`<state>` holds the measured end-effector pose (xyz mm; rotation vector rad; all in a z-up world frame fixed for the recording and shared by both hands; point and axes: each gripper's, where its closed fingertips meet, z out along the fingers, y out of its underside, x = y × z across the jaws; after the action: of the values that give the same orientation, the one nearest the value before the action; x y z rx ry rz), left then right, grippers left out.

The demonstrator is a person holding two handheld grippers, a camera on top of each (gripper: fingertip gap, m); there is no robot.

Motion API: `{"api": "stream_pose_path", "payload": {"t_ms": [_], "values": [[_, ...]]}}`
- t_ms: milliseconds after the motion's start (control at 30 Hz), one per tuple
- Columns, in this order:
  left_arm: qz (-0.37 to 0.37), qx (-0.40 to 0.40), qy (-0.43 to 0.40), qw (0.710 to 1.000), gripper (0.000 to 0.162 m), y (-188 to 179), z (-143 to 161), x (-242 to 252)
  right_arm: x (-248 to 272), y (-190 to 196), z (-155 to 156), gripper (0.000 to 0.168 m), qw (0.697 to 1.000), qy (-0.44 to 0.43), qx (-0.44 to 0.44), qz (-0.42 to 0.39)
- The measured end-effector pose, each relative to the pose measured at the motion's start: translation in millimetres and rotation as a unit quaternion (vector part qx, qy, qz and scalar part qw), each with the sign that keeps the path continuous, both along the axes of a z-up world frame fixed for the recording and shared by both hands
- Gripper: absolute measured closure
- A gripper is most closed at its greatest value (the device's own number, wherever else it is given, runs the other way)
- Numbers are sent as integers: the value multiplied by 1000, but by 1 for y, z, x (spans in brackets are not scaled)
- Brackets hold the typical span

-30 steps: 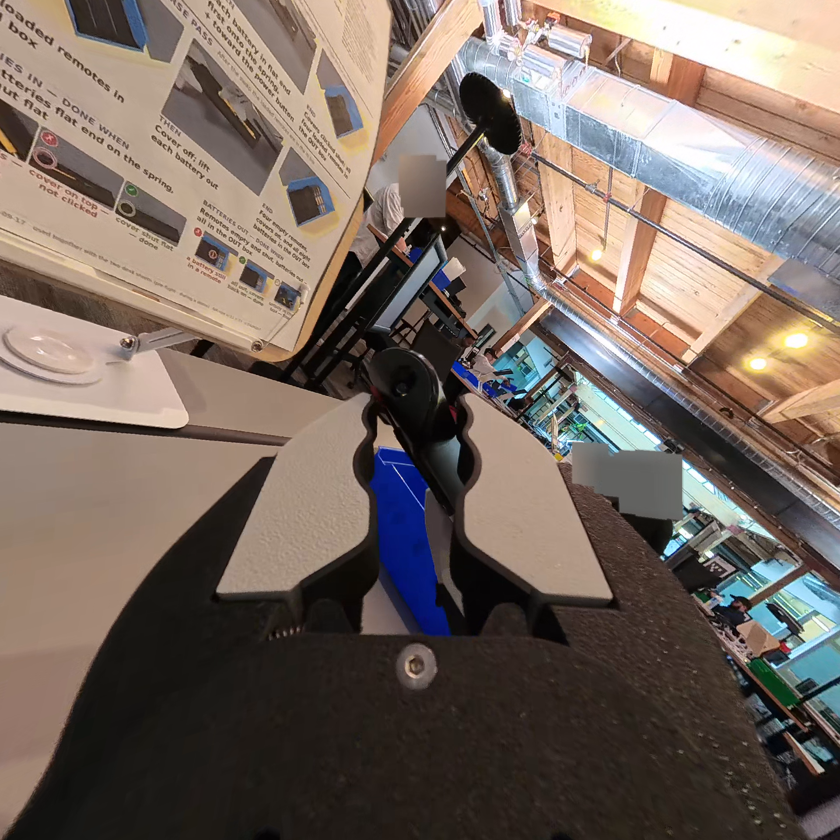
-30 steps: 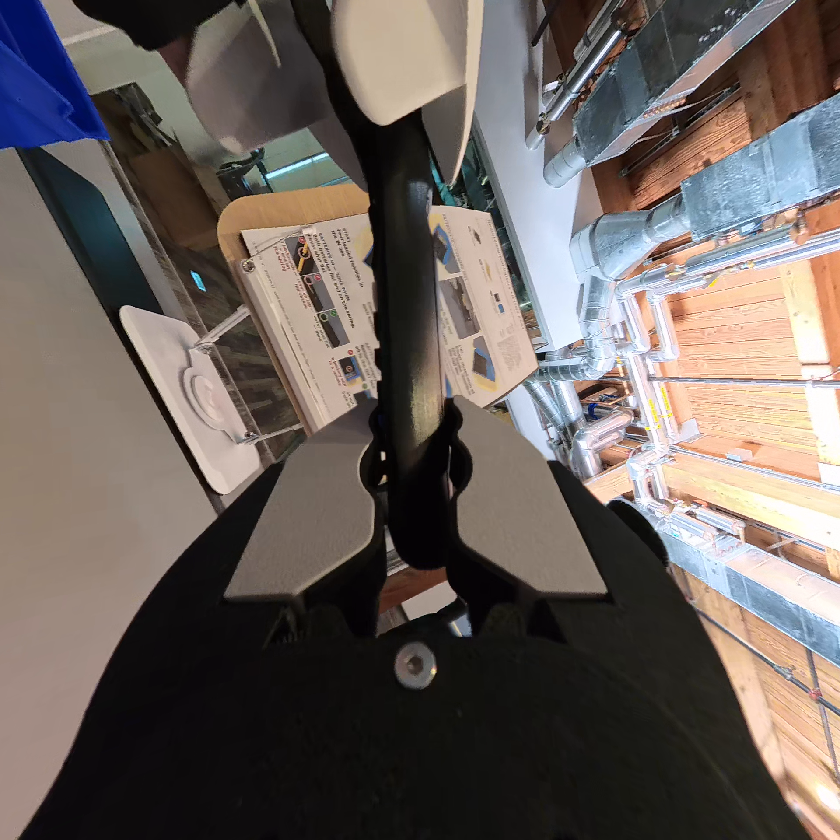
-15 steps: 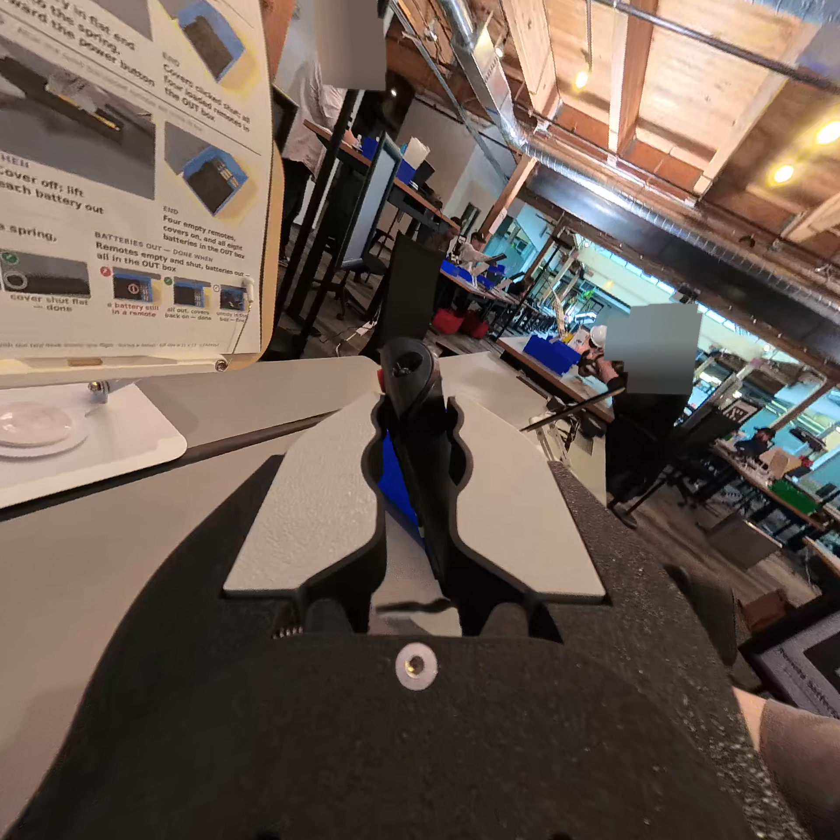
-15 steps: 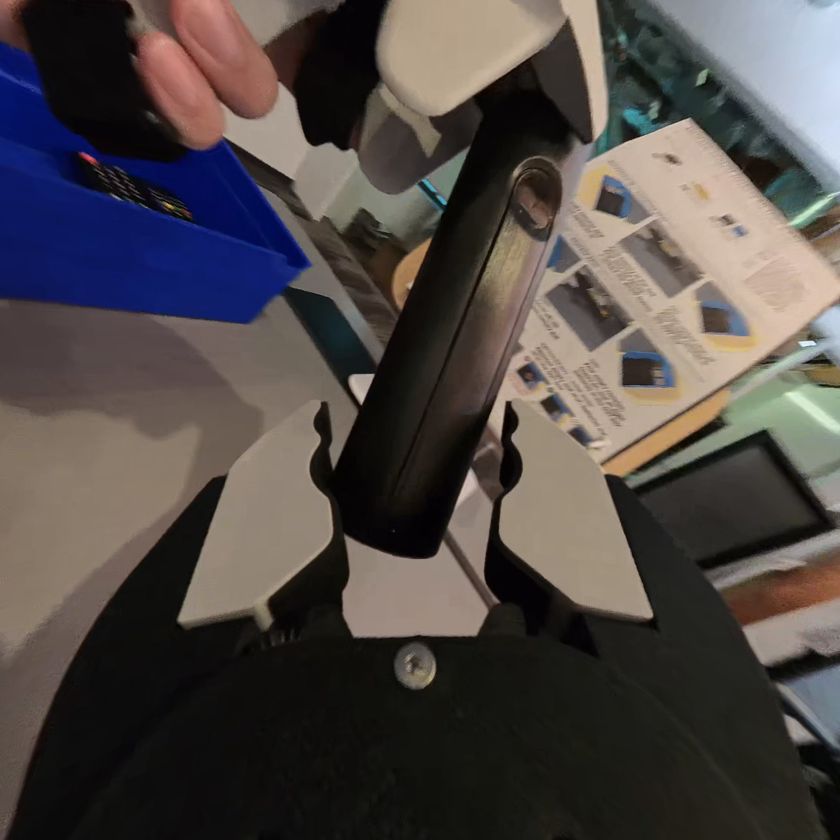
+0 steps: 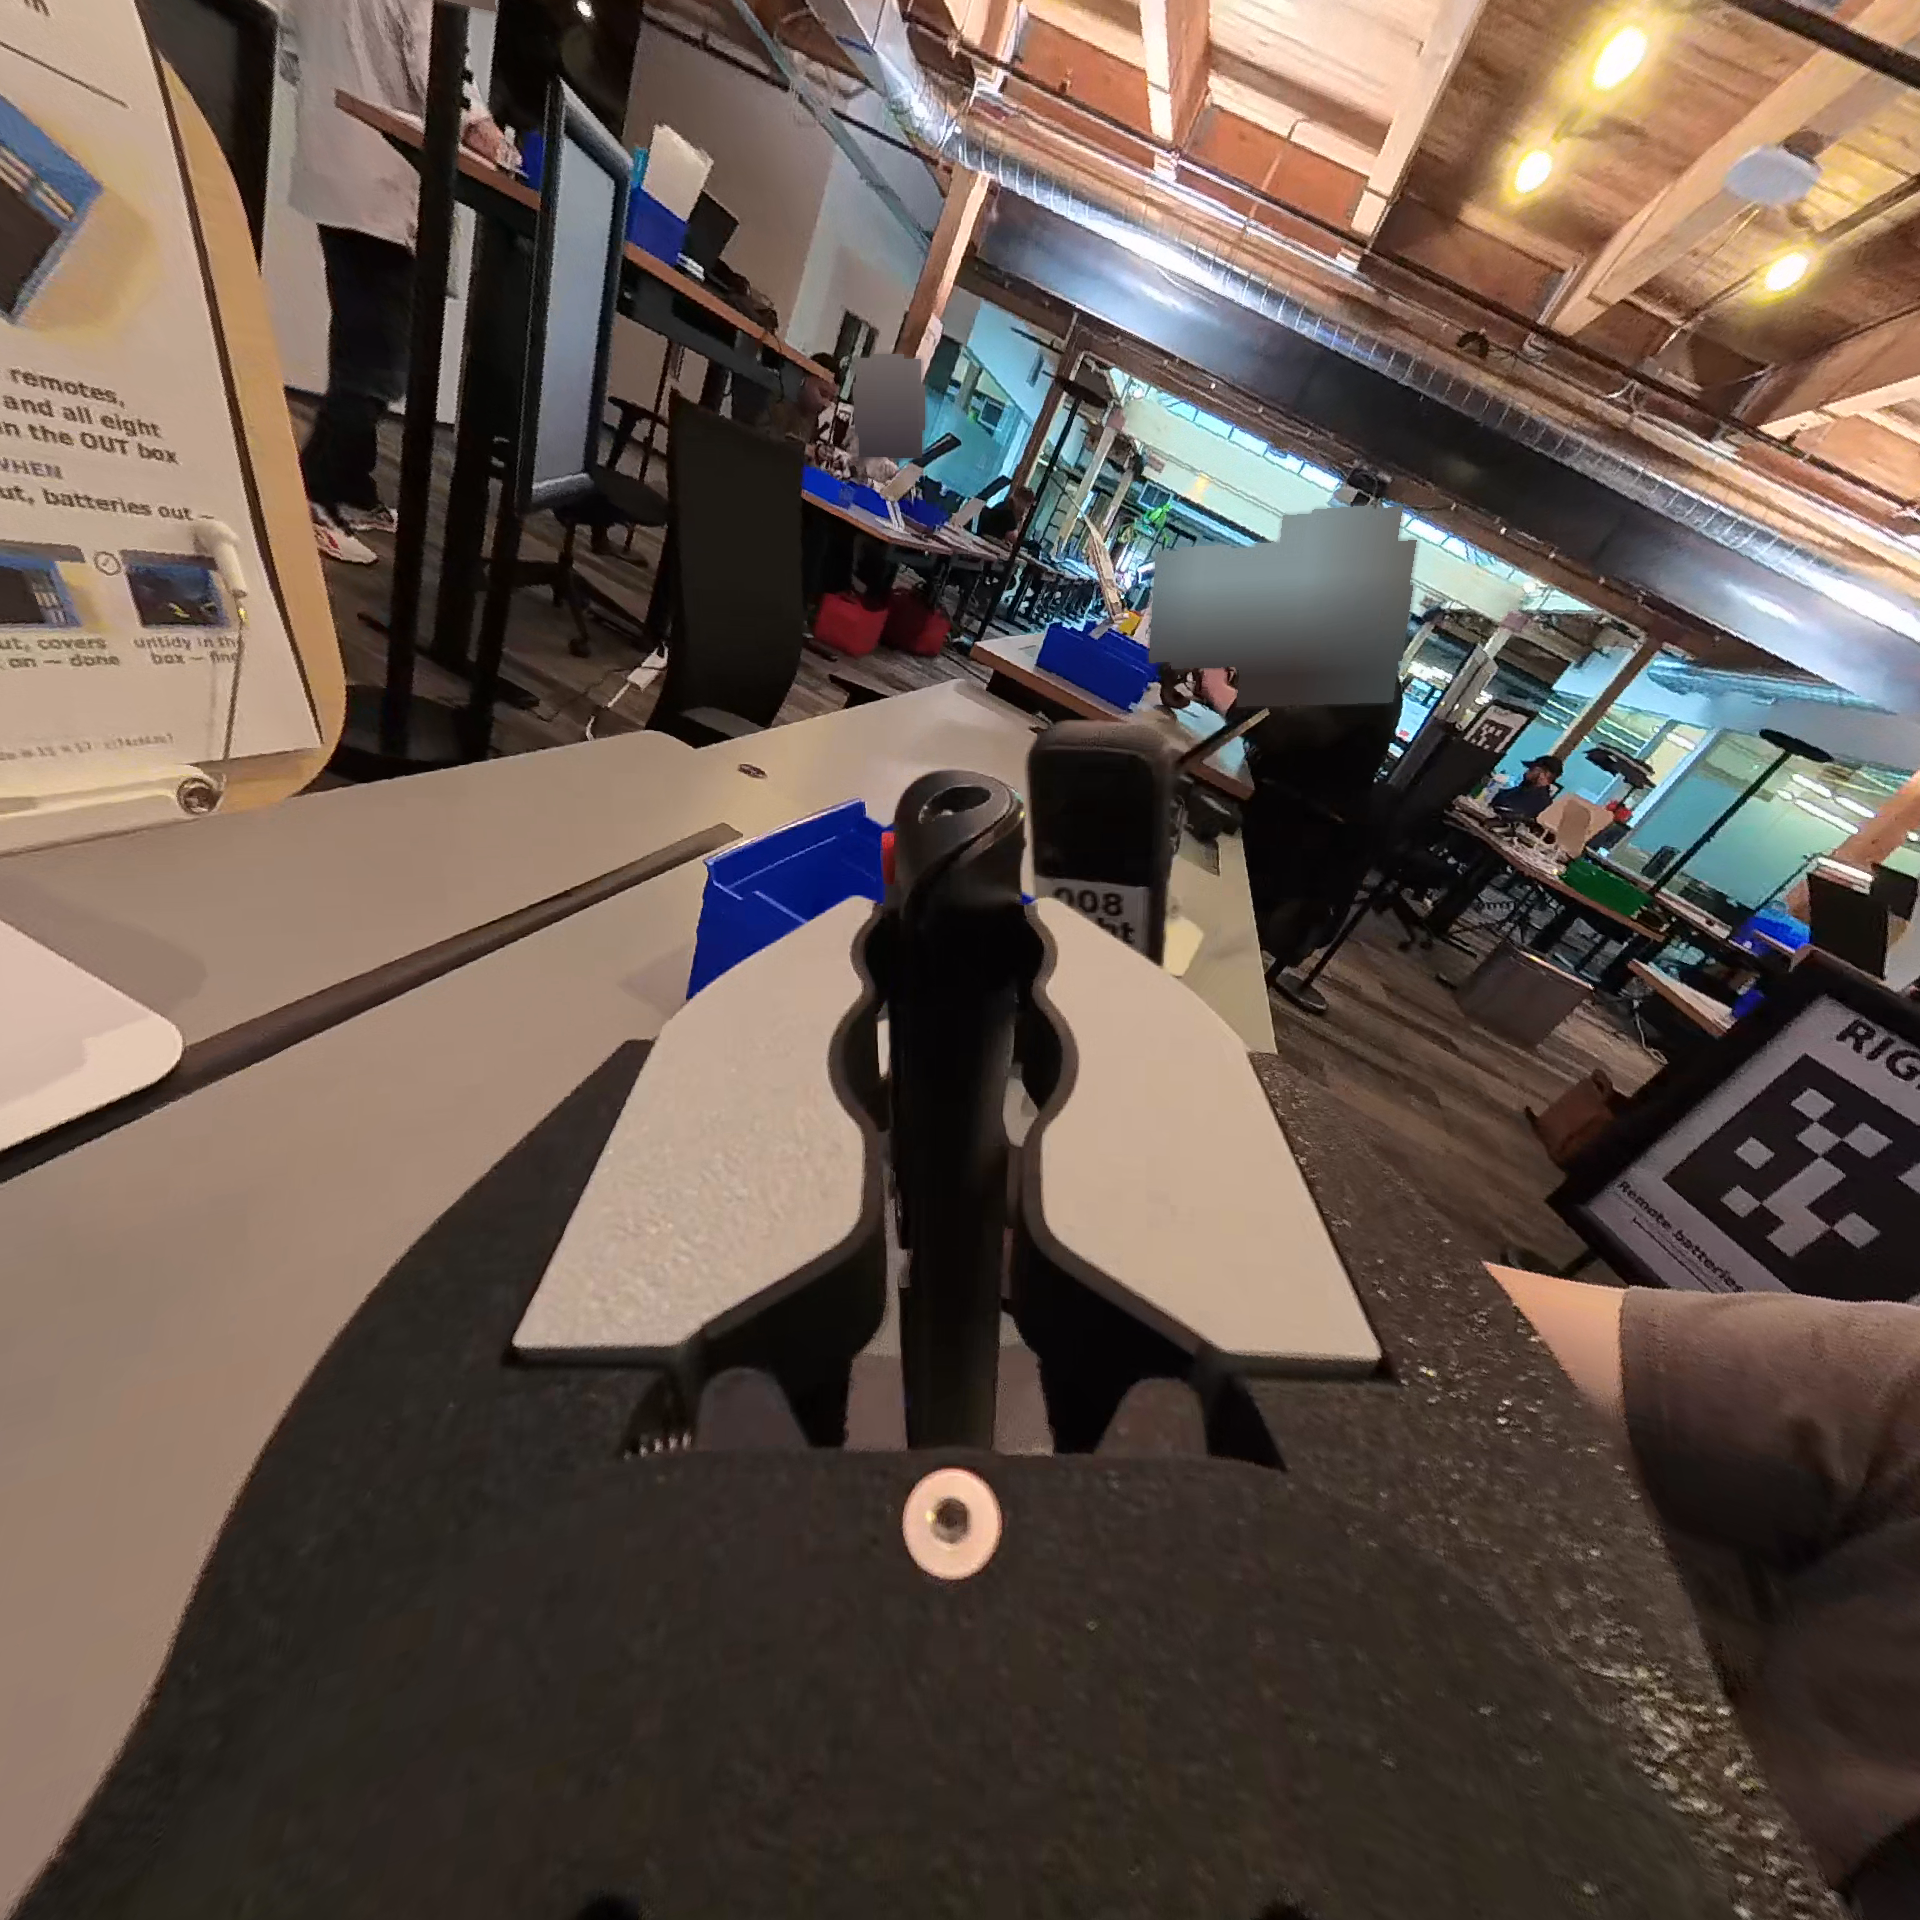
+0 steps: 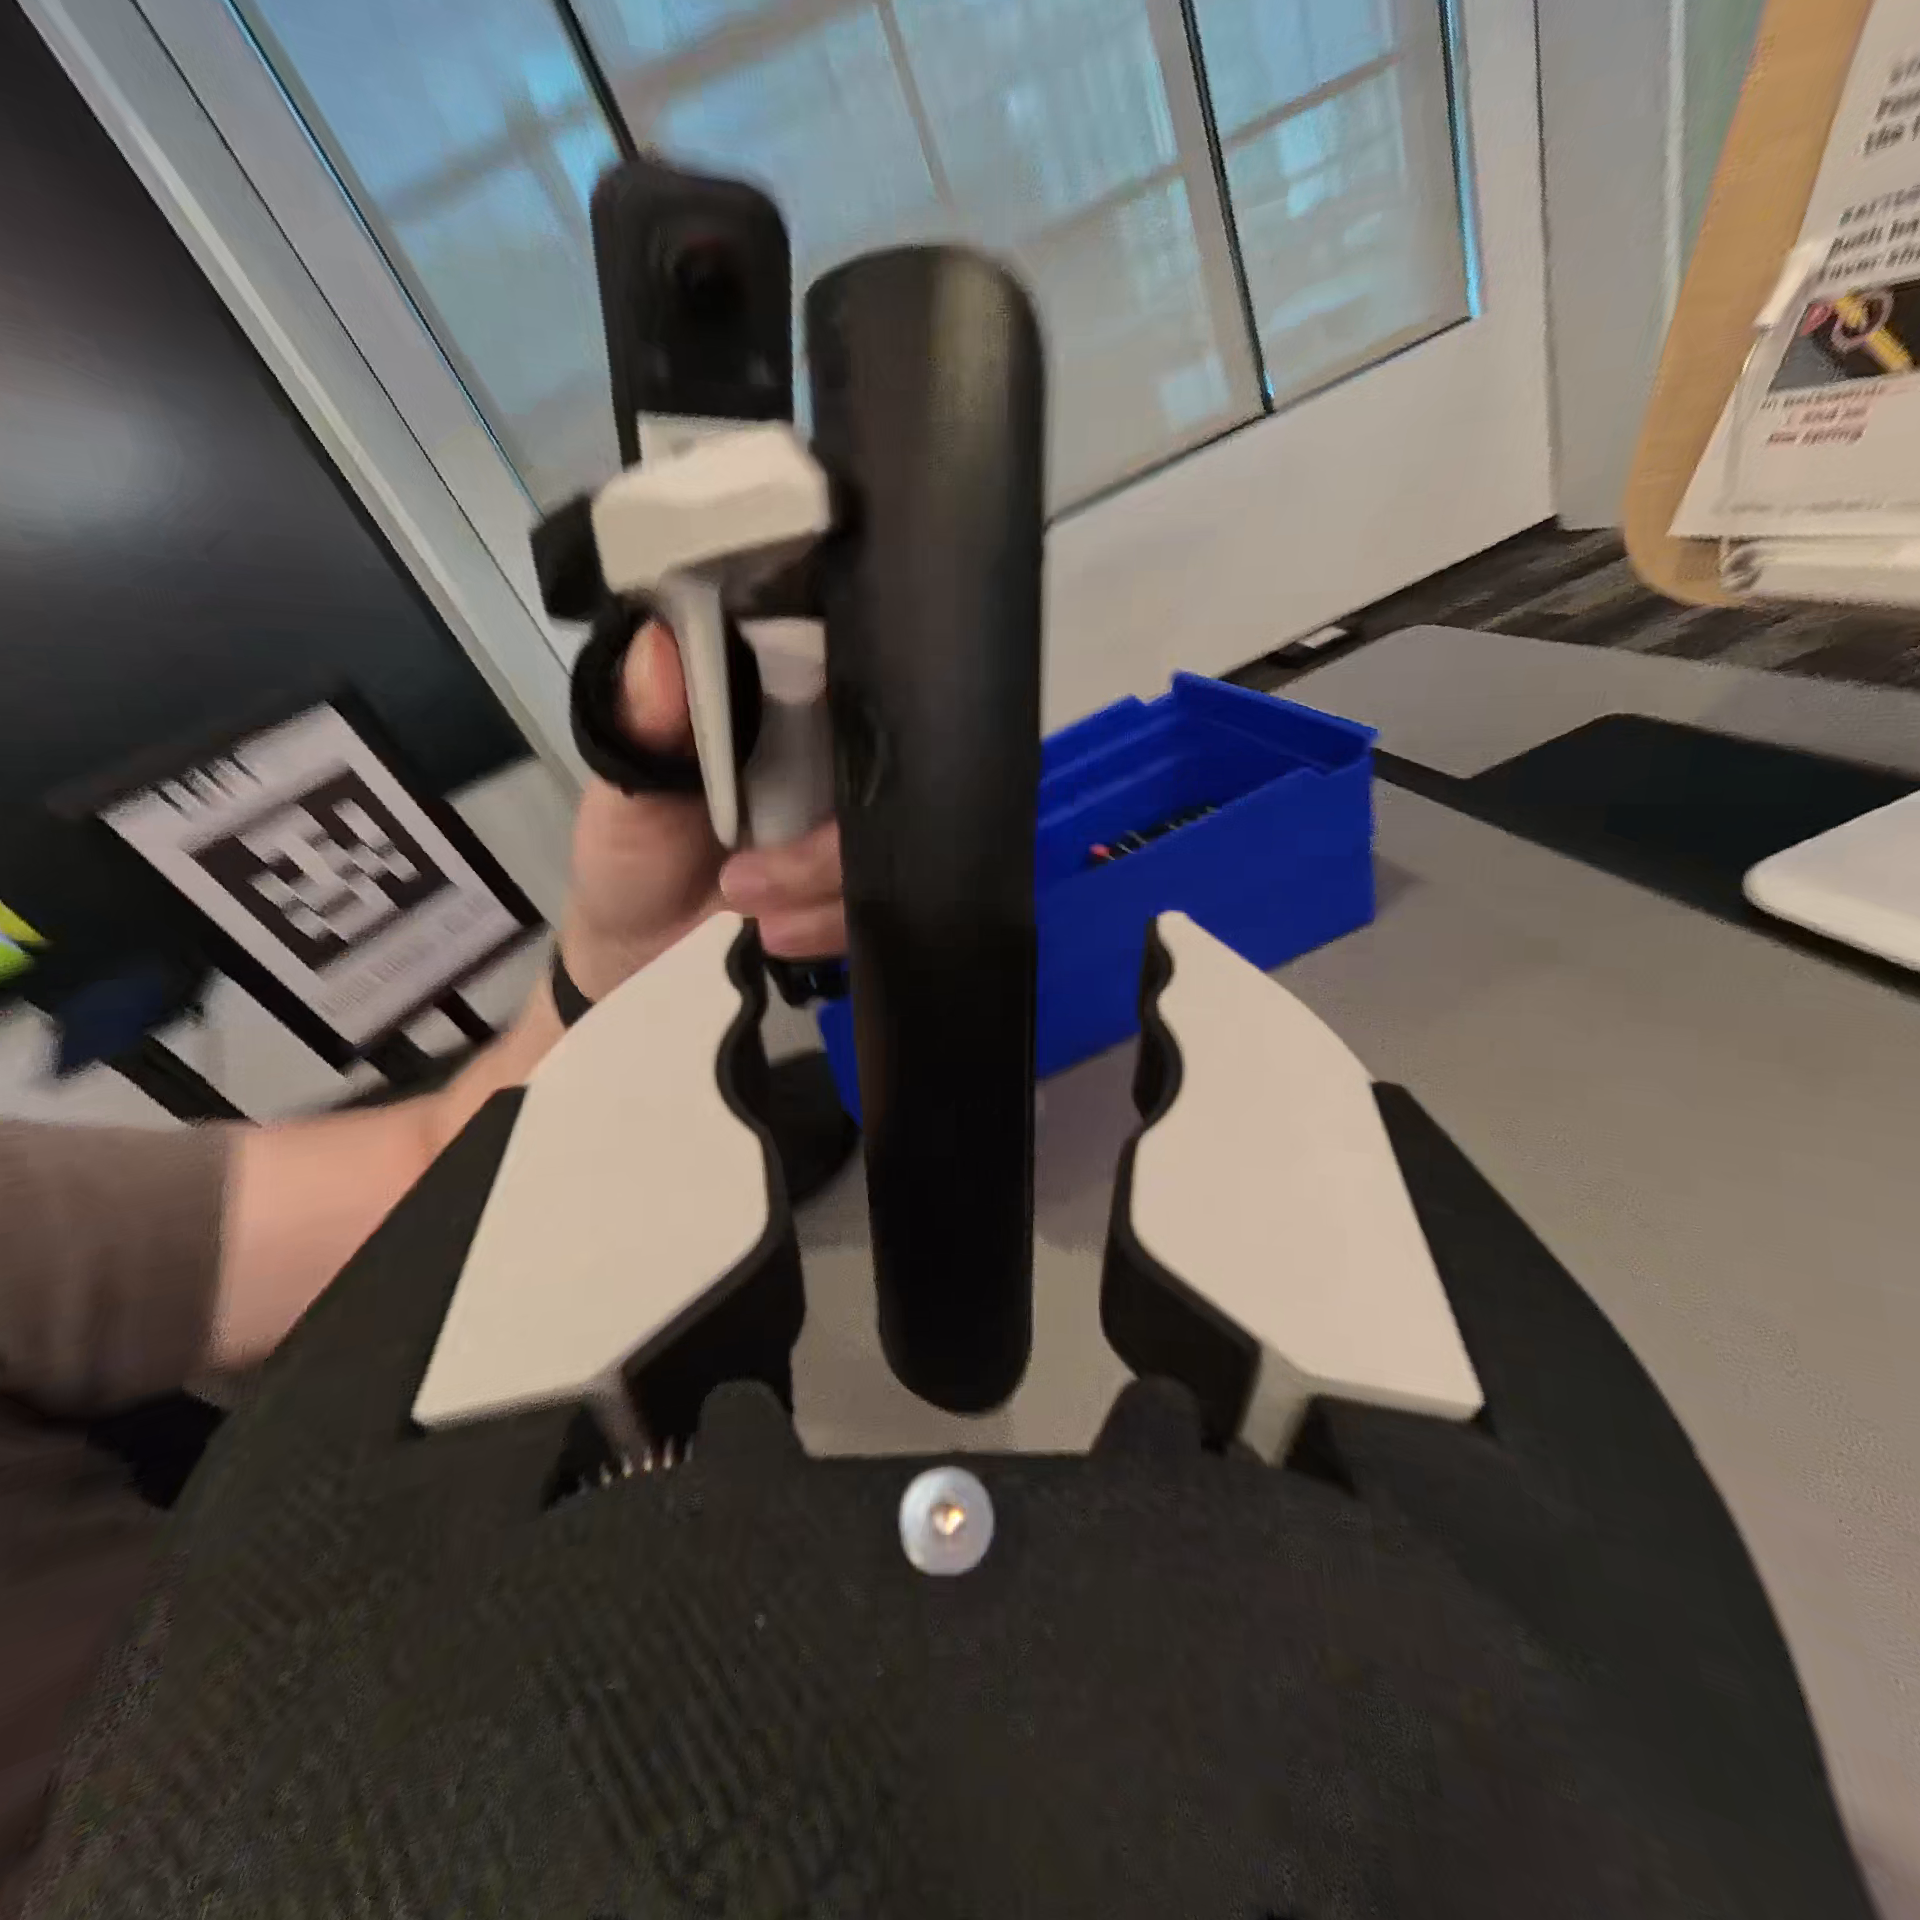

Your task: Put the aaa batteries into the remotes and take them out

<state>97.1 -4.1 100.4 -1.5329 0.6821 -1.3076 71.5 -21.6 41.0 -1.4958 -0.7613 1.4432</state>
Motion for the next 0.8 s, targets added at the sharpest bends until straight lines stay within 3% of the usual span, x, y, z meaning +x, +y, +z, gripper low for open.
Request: {"api": "stream_pose_path", "payload": {"t_ms": [233,467,800], "values": [[-11,10,-11,1000,139,-4,-6,0,6,4,12,110,988,118,-97,28],[-28,3,0,1000,139,-8,-18,7,4,-2,10,139,984,122,-107,72],[-32,-13,-30,999,139,-10,-16,2,3,-5,10,142,987,105,-89,77]]}}
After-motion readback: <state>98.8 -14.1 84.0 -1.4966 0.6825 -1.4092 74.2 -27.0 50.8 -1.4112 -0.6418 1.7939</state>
